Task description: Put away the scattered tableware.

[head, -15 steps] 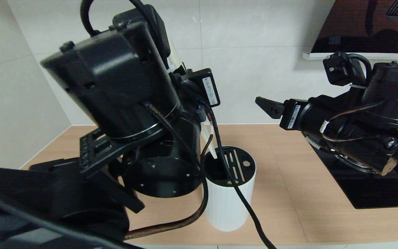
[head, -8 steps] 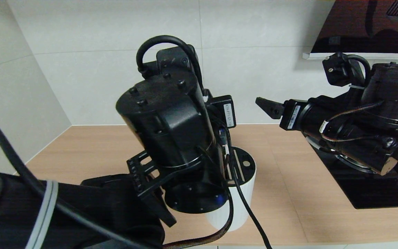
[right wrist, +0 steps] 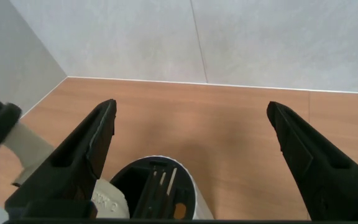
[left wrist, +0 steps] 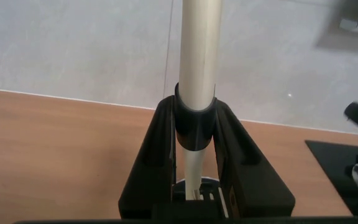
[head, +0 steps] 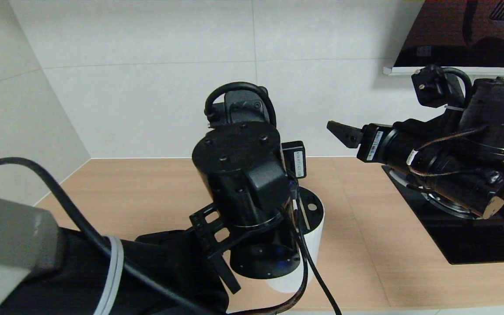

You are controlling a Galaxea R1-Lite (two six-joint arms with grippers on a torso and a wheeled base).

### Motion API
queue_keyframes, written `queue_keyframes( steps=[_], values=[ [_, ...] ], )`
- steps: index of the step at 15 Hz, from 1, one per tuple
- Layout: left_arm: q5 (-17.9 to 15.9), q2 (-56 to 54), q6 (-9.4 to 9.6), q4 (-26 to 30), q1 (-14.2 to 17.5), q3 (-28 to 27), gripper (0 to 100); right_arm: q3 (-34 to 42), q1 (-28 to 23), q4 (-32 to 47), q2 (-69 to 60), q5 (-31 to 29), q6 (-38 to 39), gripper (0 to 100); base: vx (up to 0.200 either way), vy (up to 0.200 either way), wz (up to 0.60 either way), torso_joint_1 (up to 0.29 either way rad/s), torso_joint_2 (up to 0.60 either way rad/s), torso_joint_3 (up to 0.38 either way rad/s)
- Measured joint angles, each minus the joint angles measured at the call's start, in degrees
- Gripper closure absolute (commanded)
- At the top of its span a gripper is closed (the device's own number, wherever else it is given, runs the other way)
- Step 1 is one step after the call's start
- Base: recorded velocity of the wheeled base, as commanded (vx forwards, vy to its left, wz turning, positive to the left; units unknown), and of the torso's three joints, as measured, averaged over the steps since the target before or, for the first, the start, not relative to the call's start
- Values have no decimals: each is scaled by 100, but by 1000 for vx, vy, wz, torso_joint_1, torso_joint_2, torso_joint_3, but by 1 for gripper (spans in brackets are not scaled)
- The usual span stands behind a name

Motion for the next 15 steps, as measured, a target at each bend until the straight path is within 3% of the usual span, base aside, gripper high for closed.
queue_keyframes(
  steps=[5, 11, 15],
  values=[
    [-4, 173, -49, -11, 2, 40, 100, 18, 0, 2, 16, 0, -2, 0, 0, 0, 0, 0, 0, 0],
    [-55, 664, -462, -15, 2, 201, 100, 46, 0, 2, 44, 0, -2, 0, 0, 0, 0, 0, 0, 0],
    [-124, 962, -627, -15, 2, 377, 100, 49, 0, 0, 68, -2, -2, 0, 0, 0, 0, 0, 0, 0]
  ],
)
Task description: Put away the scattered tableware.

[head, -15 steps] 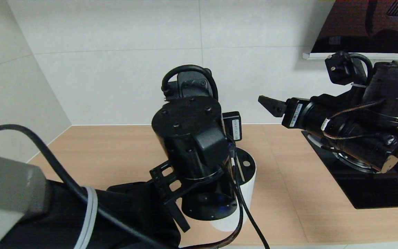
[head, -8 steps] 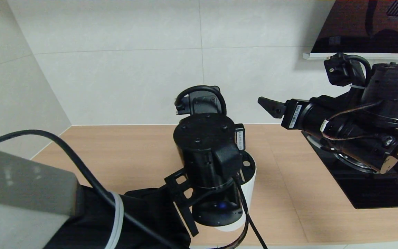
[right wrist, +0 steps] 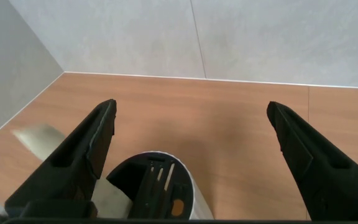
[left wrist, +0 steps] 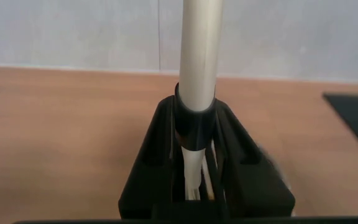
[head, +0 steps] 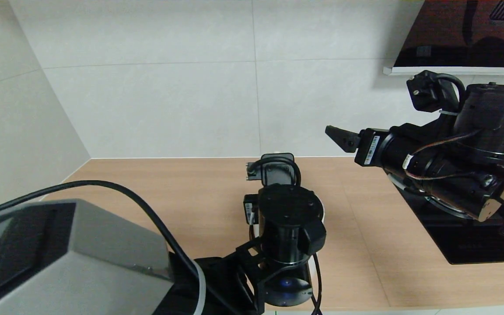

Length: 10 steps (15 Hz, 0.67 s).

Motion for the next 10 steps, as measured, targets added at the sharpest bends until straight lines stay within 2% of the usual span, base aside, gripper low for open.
queue_keyframes(
  steps=[9, 10],
  values=[
    [-89, 219, -77, -2, -2, 235, 100, 13, 0, 0, 34, -6, 2, 0, 0, 0, 0, 0, 0, 0],
    [-89, 217, -77, -5, -2, 260, 0, 28, 0, 2, 37, -9, 0, 0, 0, 0, 0, 0, 0, 0]
  ],
)
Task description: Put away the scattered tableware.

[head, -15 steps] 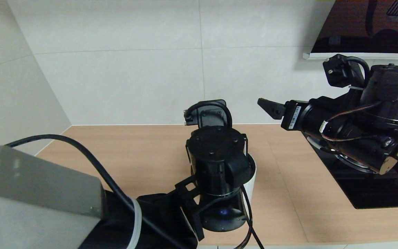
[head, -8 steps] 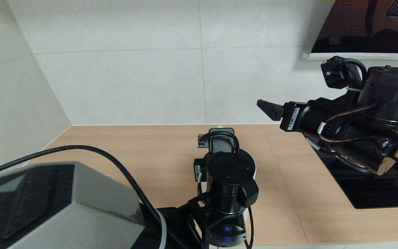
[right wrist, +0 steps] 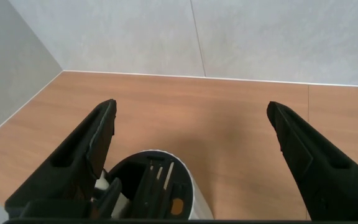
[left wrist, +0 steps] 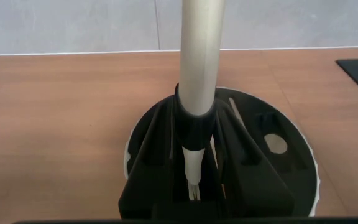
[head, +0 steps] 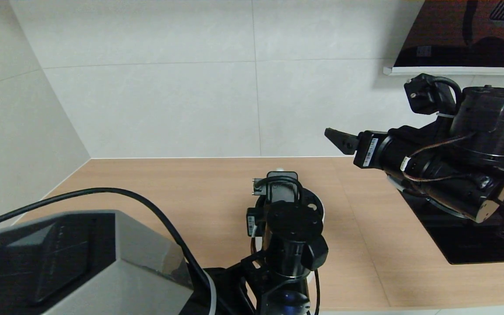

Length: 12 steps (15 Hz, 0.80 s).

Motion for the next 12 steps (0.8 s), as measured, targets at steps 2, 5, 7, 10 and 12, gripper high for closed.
queue_keyframes(
  steps=[2, 5, 7, 10, 12],
  values=[
    [0, -5, 0, 0, -2, 33, 0, 11, 0, 0, 0, 2, 0, 0, 0, 0, 0, 0, 0, 0],
    [-63, -11, -2, -126, 2, 112, 0, 20, 0, -5, 0, -9, -106, 0, 0, 0, 0, 0, 0, 0],
    [-110, -44, 0, -156, 2, 182, 0, 50, 0, -35, -4, -16, -163, 0, 0, 0, 0, 0, 0, 0],
    [-145, -154, 0, -154, 2, 276, 0, 61, 0, -38, -4, -18, -165, 0, 0, 0, 0, 0, 0, 0],
    [-244, -325, 0, -148, 0, 394, 0, 61, 0, -40, -11, -20, -165, 0, 0, 0, 0, 0, 0, 0]
  ],
)
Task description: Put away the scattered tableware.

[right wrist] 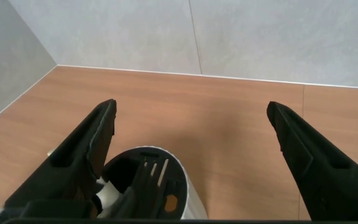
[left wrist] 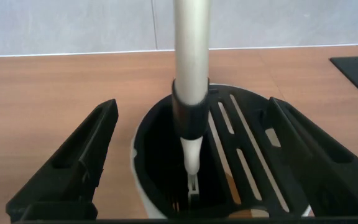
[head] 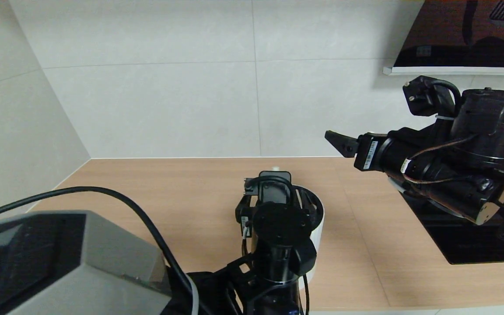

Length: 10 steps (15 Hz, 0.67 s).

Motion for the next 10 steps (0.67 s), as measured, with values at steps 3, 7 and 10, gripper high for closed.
queue_keyframes(
  steps=[3, 7, 10],
  values=[
    [-688, -796, 1, 5, 6, 585, 0, 29, 0, -11, -67, 1, -5, 0, 0, 0, 0, 0, 0, 0],
    [-1747, -2361, 96, 484, 118, 1351, 0, 347, -37, -6, -546, 9, -110, 0, 0, 0, 0, 0, 0, 0],
    [-2423, -3547, 145, 1135, 529, 1947, 0, 741, -55, -1, -1073, 11, -489, 0, 0, 0, 0, 0, 0, 0]
  ],
)
